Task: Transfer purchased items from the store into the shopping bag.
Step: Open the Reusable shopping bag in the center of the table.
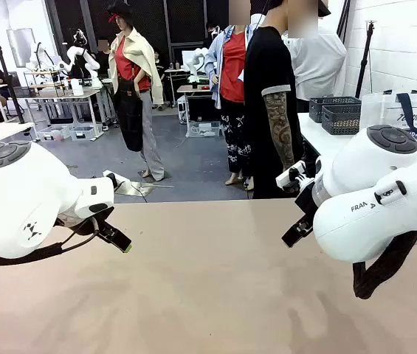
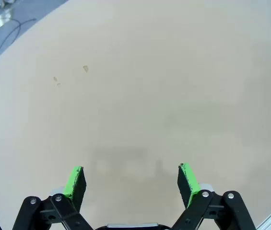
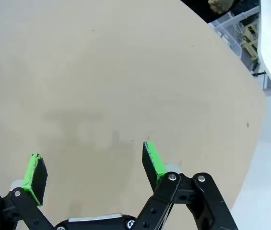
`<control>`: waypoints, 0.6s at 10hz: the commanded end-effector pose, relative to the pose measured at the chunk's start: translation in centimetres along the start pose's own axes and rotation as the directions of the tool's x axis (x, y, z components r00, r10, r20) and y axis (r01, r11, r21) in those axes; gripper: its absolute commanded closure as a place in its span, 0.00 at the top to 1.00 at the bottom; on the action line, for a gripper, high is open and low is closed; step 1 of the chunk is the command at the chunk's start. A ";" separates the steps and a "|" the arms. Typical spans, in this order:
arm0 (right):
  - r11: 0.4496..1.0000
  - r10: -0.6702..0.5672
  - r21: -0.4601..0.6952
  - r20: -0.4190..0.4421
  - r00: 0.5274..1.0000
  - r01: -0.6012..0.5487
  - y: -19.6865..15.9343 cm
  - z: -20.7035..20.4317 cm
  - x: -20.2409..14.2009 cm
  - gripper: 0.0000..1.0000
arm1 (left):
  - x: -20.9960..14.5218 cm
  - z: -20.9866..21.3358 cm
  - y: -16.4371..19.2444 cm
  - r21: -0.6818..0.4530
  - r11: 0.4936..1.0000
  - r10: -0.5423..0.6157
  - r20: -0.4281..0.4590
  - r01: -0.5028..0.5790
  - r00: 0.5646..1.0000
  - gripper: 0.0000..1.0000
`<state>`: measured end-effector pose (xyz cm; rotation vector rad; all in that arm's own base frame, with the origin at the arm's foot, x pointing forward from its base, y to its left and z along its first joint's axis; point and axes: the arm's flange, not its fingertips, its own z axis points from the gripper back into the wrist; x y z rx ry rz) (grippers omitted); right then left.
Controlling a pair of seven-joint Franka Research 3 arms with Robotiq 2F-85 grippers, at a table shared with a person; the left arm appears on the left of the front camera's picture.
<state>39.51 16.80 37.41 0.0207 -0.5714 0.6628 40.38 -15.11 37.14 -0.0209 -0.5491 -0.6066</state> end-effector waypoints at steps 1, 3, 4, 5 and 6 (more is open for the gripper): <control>1.000 0.000 0.000 0.000 1.000 0.000 0.0 0.0 0.0 1.00 | 0.0 0.0 0.0 0.000 1.000 0.000 0.000 0.000 1.000 1.00; 1.000 0.000 0.000 0.000 1.000 0.000 0.0 0.0 0.0 1.00 | 0.0 0.0 0.0 0.000 1.000 0.000 0.000 0.000 1.000 1.00; 1.000 0.000 0.000 0.000 1.000 0.000 0.0 0.0 0.0 1.00 | 0.0 0.0 0.0 0.000 1.000 0.000 0.000 0.000 1.000 1.00; 1.000 0.000 0.000 0.000 1.000 0.000 0.0 0.0 0.0 1.00 | 0.0 0.0 0.0 0.000 1.000 0.000 0.000 0.000 1.000 1.00; 1.000 0.000 0.000 0.000 1.000 0.000 0.0 0.0 0.0 1.00 | 0.0 0.0 0.0 0.000 1.000 0.000 0.000 0.000 1.000 1.00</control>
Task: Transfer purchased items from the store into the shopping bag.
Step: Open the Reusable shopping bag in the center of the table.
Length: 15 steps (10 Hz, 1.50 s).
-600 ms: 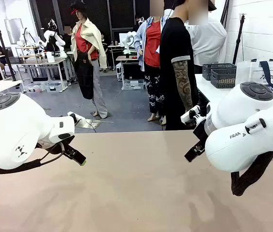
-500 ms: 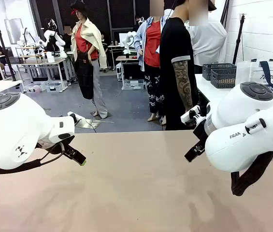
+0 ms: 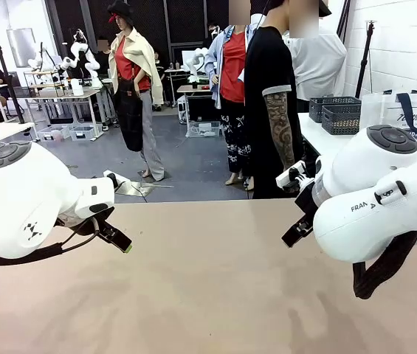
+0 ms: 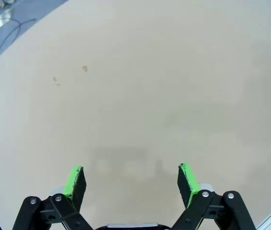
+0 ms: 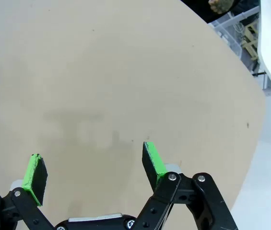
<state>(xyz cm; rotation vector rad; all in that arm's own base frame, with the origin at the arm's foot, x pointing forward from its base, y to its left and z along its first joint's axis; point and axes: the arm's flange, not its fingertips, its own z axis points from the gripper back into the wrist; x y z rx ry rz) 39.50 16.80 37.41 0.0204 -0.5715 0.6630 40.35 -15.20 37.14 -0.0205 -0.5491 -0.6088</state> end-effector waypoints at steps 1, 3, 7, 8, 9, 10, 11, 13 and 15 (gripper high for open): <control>1.000 0.000 0.000 0.000 1.000 0.000 0.0 0.0 0.0 1.00 | 0.0 0.0 0.1 0.000 1.000 0.002 0.000 -0.002 1.000 1.00; 1.000 0.000 0.000 0.000 1.000 0.000 0.0 0.0 0.0 1.00 | 0.0 0.0 0.0 0.000 1.000 0.000 0.000 0.000 1.000 1.00; 0.862 -0.288 -0.301 0.373 0.882 0.409 -6.9 15.0 -6.0 1.00 | -3.2 12.4 3.7 0.223 0.973 -0.013 0.275 -0.051 0.961 1.00; 0.790 -0.361 -0.339 0.418 0.834 0.512 -8.9 17.3 -8.1 1.00 | -5.0 14.0 5.0 0.283 0.949 0.052 0.297 -0.140 0.953 1.00; 0.705 -0.455 -0.341 0.455 0.765 0.622 -11.0 19.0 -10.4 1.00 | -7.3 15.3 6.5 0.302 0.920 0.145 0.329 -0.249 0.933 1.00; 0.636 -0.527 -0.320 0.485 0.698 0.702 -13.1 19.9 -12.6 1.00 | -9.6 16.1 8.1 0.299 0.884 0.242 0.366 -0.359 0.899 1.00; 0.600 -0.574 -0.285 0.497 0.651 0.748 -14.8 20.1 -14.5 1.00 | -11.7 16.8 9.5 0.279 0.846 0.320 0.417 -0.454 0.851 1.00; 0.577 -0.622 -0.232 0.496 0.606 0.783 -16.6 19.6 -15.8 1.00 | -13.2 17.0 10.6 0.242 0.829 0.365 0.447 -0.504 0.816 1.00; 0.576 -0.645 -0.222 0.467 0.605 0.786 -18.2 18.4 -15.3 1.00 | -12.2 16.3 11.5 0.193 0.839 0.378 0.464 -0.508 0.801 1.00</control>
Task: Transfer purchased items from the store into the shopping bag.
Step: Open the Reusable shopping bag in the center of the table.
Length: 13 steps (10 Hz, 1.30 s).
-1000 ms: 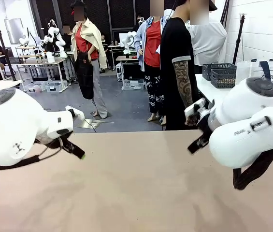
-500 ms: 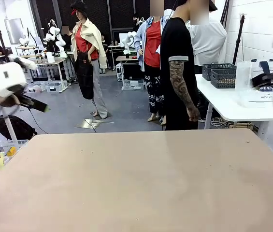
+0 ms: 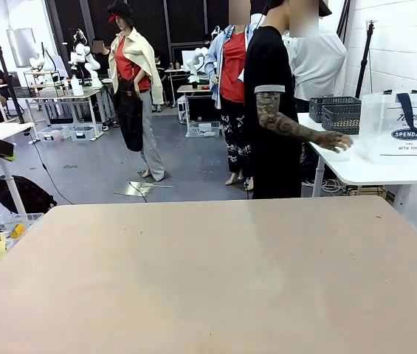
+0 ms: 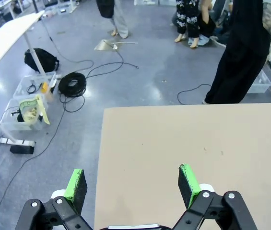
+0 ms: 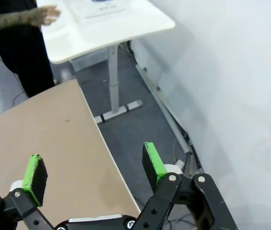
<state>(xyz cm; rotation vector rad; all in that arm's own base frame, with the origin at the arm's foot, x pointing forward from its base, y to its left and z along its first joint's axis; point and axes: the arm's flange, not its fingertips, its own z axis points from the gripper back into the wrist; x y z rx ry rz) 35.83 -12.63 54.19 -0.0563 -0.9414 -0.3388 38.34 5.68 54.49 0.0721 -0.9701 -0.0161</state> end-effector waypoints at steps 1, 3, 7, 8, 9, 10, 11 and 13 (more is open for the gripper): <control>1.000 0.010 -0.012 0.022 1.000 -0.009 -0.1 1.0 0.4 1.00 | 0.1 0.3 0.1 0.013 1.000 -0.013 -0.004 0.013 1.000 1.00; 1.000 0.010 -0.012 0.022 1.000 -0.009 -0.1 1.0 0.4 1.00 | 0.1 0.3 0.1 0.013 1.000 -0.013 -0.004 0.013 1.000 1.00; 1.000 0.010 -0.012 0.022 1.000 -0.009 -0.1 1.0 0.4 1.00 | 0.1 0.3 0.1 0.013 1.000 -0.013 -0.004 0.013 1.000 1.00; 1.000 0.010 -0.012 0.022 1.000 -0.009 -0.1 1.0 0.4 1.00 | 0.1 0.3 0.1 0.013 1.000 -0.013 -0.004 0.013 1.000 1.00; 1.000 0.010 -0.012 0.022 1.000 -0.009 -0.1 1.0 0.4 1.00 | 0.1 0.3 0.1 0.013 1.000 -0.013 -0.004 0.013 1.000 1.00; 1.000 0.010 -0.012 0.022 1.000 -0.009 -0.1 1.0 0.4 1.00 | 0.1 0.3 0.1 0.013 1.000 -0.013 -0.004 0.013 1.000 1.00; 1.000 0.010 -0.012 0.022 1.000 -0.009 -0.1 1.0 0.4 1.00 | 0.1 0.3 0.1 0.013 1.000 -0.013 -0.004 0.013 1.000 1.00; 1.000 0.010 -0.012 0.022 1.000 -0.009 -0.1 1.0 0.4 1.00 | 0.1 0.3 0.1 0.013 1.000 -0.013 -0.004 0.013 1.000 1.00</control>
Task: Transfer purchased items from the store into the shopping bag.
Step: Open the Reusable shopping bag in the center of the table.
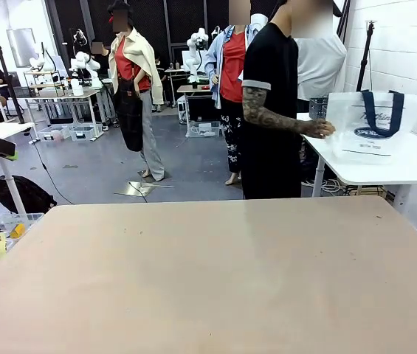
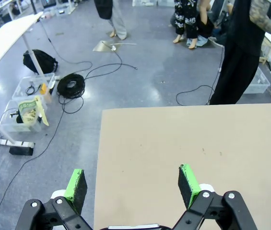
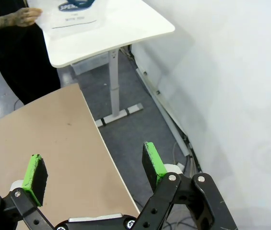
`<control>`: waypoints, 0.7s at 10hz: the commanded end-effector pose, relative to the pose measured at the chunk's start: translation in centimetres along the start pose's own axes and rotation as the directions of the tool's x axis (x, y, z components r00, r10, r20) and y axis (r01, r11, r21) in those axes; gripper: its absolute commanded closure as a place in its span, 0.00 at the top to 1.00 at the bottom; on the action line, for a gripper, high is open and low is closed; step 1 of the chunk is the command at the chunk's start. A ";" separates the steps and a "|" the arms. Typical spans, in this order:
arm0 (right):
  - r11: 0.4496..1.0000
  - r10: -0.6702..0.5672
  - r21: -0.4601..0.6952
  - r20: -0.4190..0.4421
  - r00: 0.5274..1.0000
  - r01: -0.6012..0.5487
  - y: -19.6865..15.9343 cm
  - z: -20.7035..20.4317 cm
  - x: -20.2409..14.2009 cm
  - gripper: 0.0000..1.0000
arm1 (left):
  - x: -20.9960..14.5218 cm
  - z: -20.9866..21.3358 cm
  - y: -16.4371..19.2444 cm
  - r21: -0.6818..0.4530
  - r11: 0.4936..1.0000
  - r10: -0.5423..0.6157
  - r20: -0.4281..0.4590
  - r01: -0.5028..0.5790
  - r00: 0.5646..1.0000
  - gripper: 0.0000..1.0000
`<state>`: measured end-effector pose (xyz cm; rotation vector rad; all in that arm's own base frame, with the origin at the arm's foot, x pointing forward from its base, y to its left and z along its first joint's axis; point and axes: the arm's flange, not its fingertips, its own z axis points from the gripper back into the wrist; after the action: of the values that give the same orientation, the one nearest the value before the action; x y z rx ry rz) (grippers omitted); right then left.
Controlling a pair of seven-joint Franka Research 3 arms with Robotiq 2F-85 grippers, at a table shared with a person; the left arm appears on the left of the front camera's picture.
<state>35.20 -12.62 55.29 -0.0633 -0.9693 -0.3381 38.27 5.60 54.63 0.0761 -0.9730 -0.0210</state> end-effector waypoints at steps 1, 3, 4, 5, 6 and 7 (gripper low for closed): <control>1.000 0.008 -0.010 -0.006 1.000 -0.008 0.0 -0.1 -0.1 1.00 | 0.0 0.2 0.1 0.011 1.000 -0.007 -0.007 0.007 1.000 1.00; 1.000 0.008 -0.010 -0.006 1.000 -0.008 0.0 -0.1 -0.1 1.00 | 0.0 0.2 0.1 0.011 1.000 -0.007 -0.007 0.007 1.000 1.00; 1.000 0.008 -0.010 -0.006 1.000 -0.008 0.0 -0.1 -0.1 1.00 | 0.0 0.2 0.1 0.011 1.000 -0.007 -0.007 0.007 1.000 1.00; 1.000 0.008 -0.010 -0.006 1.000 -0.008 0.0 -0.1 -0.1 1.00 | 0.0 0.2 0.1 0.011 1.000 -0.007 -0.007 0.007 1.000 1.00; 1.000 0.008 -0.010 -0.006 1.000 -0.008 0.0 -0.1 -0.1 1.00 | 0.0 0.2 0.1 0.011 1.000 -0.007 -0.007 0.007 1.000 1.00; 1.000 0.008 -0.010 -0.006 1.000 -0.008 0.0 -0.1 -0.1 1.00 | 0.0 0.2 0.1 0.011 1.000 -0.007 -0.007 0.007 1.000 1.00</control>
<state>35.20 -12.62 55.29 -0.0633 -0.9692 -0.3380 38.27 5.60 54.63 0.0762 -0.9729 -0.0211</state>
